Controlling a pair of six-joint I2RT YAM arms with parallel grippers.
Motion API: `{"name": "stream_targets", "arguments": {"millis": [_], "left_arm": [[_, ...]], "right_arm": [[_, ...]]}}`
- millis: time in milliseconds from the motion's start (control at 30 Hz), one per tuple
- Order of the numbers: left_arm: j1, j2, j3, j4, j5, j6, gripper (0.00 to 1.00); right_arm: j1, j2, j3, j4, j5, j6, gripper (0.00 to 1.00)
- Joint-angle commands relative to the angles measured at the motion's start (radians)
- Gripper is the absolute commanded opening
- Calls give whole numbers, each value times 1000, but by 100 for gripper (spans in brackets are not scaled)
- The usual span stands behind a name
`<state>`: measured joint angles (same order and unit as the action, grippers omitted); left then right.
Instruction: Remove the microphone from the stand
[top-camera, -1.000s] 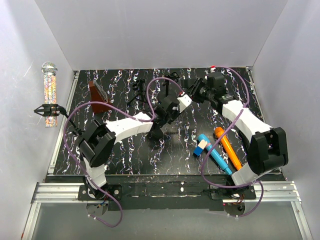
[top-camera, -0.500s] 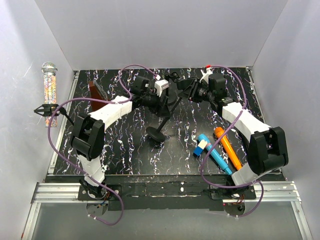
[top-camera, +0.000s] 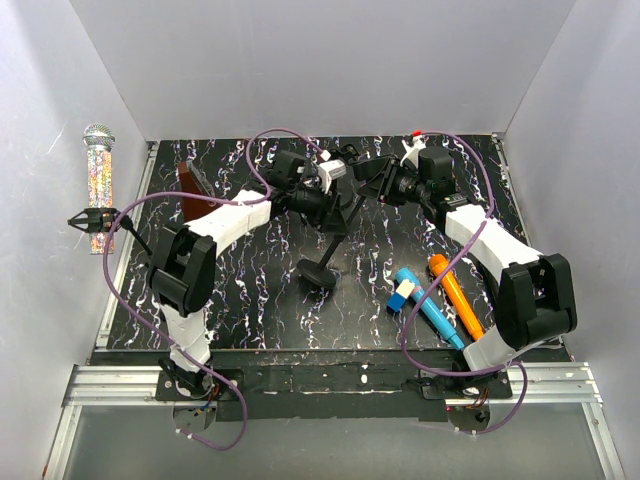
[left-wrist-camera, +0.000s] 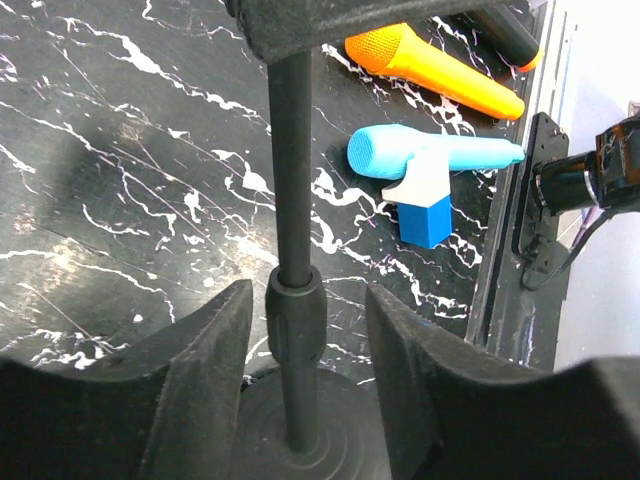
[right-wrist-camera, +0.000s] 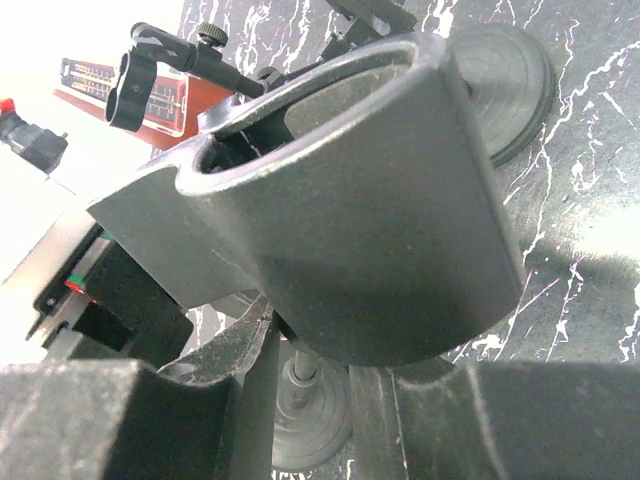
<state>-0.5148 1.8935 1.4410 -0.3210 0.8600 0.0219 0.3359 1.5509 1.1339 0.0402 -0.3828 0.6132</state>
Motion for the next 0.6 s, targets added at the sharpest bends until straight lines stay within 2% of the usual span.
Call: {"name": "stream_targets", "arguments": {"millis": [0,67,133,167,233,267,333,400,467,500,533,567], "left_arm": [[-34,-5,13,-9,-59,15,50],[-34,1,7,-6,-58,27,46],[-34,7,2,2,-58,30,36],[-34,9,1,0,-55,41,28],[-36,9,10,0,-82,58,0],[-43,-2,12,3,-151,58,0],[-83,-37,12,14,-380,64,0],[-173,-74,15,46,-787,105,0],[-281,-93,-46,229,-1321,230,0],[-316,-90,-86,372,-1457,325,0],[-329,-77,-91,420,-1486,372,0],[-329,-67,-77,389,-1460,369,0]], "right_arm": [[5,-14,6,-14,-1,-70,1],[5,-12,7,-14,-1,-70,1],[5,-11,10,-14,-1,-70,1],[5,-11,10,-14,-1,-70,1],[5,-12,12,-14,-1,-70,1],[5,-14,17,-14,-1,-70,1],[5,-14,32,-14,-1,-70,1],[5,-15,56,-14,-1,-70,1],[5,-14,95,-14,-1,-70,1],[5,-14,107,-14,-1,-70,1],[5,-12,122,-14,-1,-70,1],[5,-9,133,-14,-1,-70,1]]}}
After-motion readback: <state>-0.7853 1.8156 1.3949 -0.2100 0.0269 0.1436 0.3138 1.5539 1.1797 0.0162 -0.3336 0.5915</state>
